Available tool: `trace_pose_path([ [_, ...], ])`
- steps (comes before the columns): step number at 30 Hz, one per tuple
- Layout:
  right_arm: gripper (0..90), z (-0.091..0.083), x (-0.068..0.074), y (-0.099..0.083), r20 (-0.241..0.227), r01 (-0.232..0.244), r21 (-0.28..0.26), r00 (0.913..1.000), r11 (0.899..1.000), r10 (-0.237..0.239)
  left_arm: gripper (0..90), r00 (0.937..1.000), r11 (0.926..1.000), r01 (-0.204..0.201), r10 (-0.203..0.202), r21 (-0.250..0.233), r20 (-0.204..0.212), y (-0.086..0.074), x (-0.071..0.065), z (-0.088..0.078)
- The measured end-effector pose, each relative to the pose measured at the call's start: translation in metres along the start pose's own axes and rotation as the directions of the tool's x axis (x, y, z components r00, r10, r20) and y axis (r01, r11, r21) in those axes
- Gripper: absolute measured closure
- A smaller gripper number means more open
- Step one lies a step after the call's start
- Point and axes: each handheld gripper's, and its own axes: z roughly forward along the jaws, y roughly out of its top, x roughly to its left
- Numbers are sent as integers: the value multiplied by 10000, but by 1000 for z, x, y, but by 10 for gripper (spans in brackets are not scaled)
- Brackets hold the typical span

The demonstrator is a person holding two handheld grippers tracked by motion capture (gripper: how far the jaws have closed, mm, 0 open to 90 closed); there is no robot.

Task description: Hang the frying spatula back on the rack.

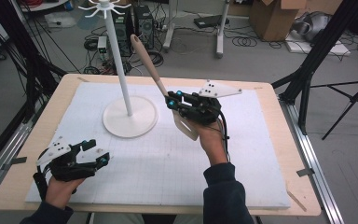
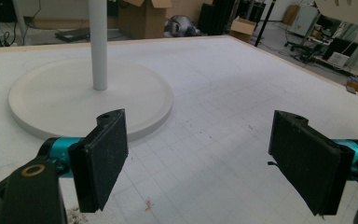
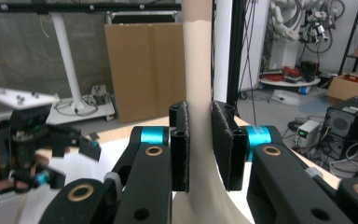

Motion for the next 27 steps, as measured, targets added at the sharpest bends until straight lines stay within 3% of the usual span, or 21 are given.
trace_pose_path([
  [12,774,24,-10,28,108,-24,-285,9999,9996,27,200,9999,9999,109,-109,-48,-114,-3,6,-6],
  [21,774,35,-15,35,162,-162,-345,9997,9993,168,200,9998,9999,107,-107,-12,-169,-2,10,-10],
  [27,773,43,-16,36,170,-164,-90,9997,9998,165,200,9997,9999,152,-153,-47,-173,-3,11,-12],
])
